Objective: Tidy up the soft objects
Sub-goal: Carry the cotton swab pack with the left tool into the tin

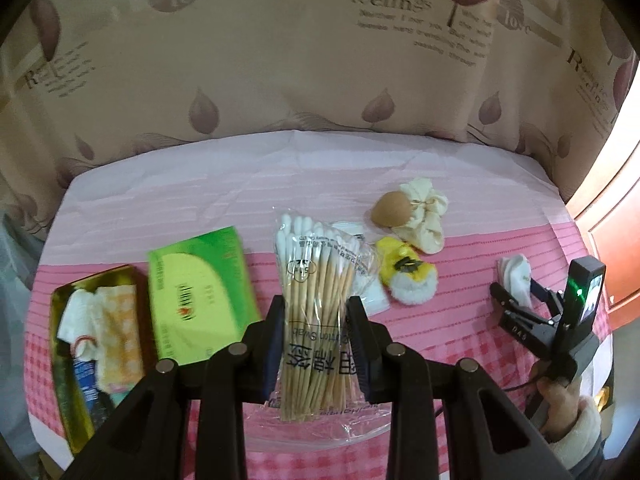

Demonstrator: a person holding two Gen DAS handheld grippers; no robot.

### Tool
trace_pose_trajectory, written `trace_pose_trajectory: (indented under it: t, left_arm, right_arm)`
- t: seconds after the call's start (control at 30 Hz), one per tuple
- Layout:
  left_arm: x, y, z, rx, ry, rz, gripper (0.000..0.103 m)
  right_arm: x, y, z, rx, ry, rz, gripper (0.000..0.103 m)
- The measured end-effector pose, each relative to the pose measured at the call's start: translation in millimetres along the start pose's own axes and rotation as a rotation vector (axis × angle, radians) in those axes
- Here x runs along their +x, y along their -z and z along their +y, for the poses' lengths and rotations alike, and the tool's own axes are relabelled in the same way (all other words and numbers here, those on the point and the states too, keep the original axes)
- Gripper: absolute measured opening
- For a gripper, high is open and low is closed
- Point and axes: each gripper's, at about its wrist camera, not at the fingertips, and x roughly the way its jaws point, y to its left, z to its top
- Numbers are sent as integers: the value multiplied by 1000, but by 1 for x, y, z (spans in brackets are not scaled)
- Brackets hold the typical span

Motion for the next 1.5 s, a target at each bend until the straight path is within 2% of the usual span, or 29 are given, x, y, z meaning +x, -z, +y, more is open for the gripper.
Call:
trace_pose_trajectory:
  t: [0.37,0.8,1.17,1.5]
  left_arm:
    - [-30,13,65,-62,-101,-29,30]
    - [-41,32,139,-157,-195,-26,30]
    - [-29,55,195,-249,-246,20,30]
    - [-9,94,221,-306,-251,79,30]
  right_arm:
    - [0,0,0,-5,3,1,71]
    - [0,1,-1,-11,9,3,71]
    - [0,2,-3,-14,10,3,71]
    - [1,2,-4,-17,11,3,71]
